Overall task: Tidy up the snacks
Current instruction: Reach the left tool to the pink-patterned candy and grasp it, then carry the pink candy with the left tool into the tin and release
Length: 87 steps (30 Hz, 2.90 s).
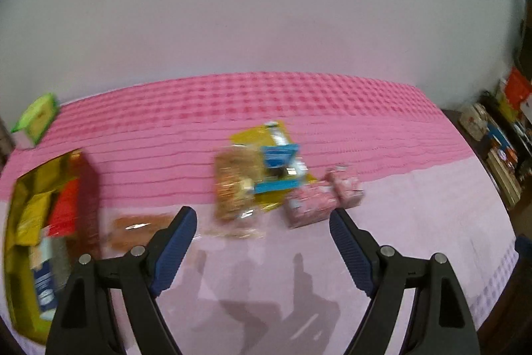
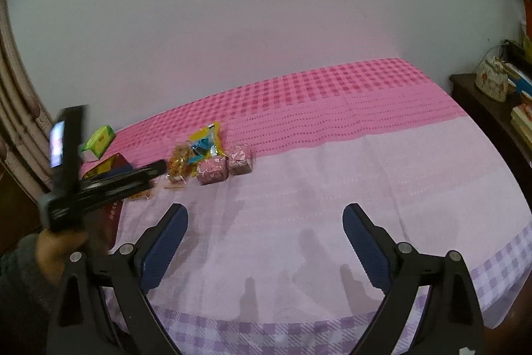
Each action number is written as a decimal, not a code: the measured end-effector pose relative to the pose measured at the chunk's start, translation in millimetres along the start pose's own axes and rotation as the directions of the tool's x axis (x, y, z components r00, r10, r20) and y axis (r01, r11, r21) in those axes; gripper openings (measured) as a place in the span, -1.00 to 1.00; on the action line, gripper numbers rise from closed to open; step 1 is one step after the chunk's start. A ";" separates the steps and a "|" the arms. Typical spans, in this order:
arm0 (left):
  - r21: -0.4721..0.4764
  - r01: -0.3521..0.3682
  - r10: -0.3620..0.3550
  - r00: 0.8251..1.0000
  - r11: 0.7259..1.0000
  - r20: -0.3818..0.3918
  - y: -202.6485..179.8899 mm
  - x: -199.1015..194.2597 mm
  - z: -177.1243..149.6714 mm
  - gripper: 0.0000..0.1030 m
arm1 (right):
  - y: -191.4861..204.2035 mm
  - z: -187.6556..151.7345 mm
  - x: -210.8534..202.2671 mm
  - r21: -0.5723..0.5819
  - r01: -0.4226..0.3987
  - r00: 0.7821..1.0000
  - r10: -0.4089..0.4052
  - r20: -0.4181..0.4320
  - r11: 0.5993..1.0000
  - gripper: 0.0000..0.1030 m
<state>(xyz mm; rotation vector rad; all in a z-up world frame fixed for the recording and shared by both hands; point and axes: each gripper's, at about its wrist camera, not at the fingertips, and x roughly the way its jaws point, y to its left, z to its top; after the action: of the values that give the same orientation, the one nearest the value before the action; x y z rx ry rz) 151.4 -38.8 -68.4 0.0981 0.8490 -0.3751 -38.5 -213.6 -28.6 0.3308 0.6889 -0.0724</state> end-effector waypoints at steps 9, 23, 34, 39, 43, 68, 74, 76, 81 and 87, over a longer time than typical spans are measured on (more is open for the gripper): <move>-0.025 -0.072 0.070 0.995 0.997 -0.065 -33.8 63.0 -6.7 0.63 | -18.8 5.4 -6.4 0.062 -0.045 0.999 0.044 0.024 0.997 0.81; 0.021 -0.017 0.018 0.998 1.000 -0.059 -34.9 51.1 -11.6 0.00 | -22.9 6.4 -5.0 0.085 -0.059 0.998 0.057 0.021 0.995 0.83; -0.014 0.004 -0.003 1.000 1.000 0.025 -1.1 -45.1 -21.0 0.00 | -7.6 -2.3 -1.8 0.041 -0.064 0.998 0.064 -0.012 0.997 0.83; -0.055 -0.038 0.042 0.997 0.998 0.067 40.1 -93.6 -22.6 0.00 | -4.0 -4.7 -0.3 0.036 -0.071 0.997 0.072 -0.027 0.997 0.83; -0.089 -0.083 0.091 0.992 0.993 0.091 75.5 -119.5 -18.1 0.00 | 0.7 -6.2 -1.0 0.020 -0.077 0.996 0.078 -0.031 0.997 0.83; -0.289 -0.283 0.300 0.954 0.914 0.016 224.1 -157.0 -65.0 0.00 | 6.0 -11.4 4.2 0.006 -0.079 0.995 0.079 -0.057 0.997 0.83; -0.294 -0.298 0.303 0.953 0.908 -0.031 227.2 -139.7 -78.1 0.00 | 7.5 -12.7 6.7 0.002 -0.079 0.995 0.079 -0.068 0.997 0.84; -0.293 -0.303 0.302 0.952 0.907 -0.049 228.1 -133.6 -81.6 0.00 | 7.8 -12.7 6.3 0.000 -0.080 0.995 0.080 -0.065 0.997 0.84; -0.291 -0.326 0.309 0.946 0.900 -0.102 230.3 -119.3 -89.9 0.00 | 8.2 -13.6 6.3 -0.001 -0.081 0.994 0.081 -0.071 0.997 0.84; -0.285 -0.346 0.320 0.938 0.894 -0.136 231.9 -107.9 -95.2 0.00 | 10.0 -14.3 7.0 -0.002 -0.081 0.994 0.081 -0.076 0.997 0.84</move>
<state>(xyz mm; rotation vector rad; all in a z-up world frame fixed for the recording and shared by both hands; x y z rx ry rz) 102.6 229.6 -65.3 -0.0291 0.9475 0.0879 -40.2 -199.3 -40.6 0.3573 0.7500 0.0191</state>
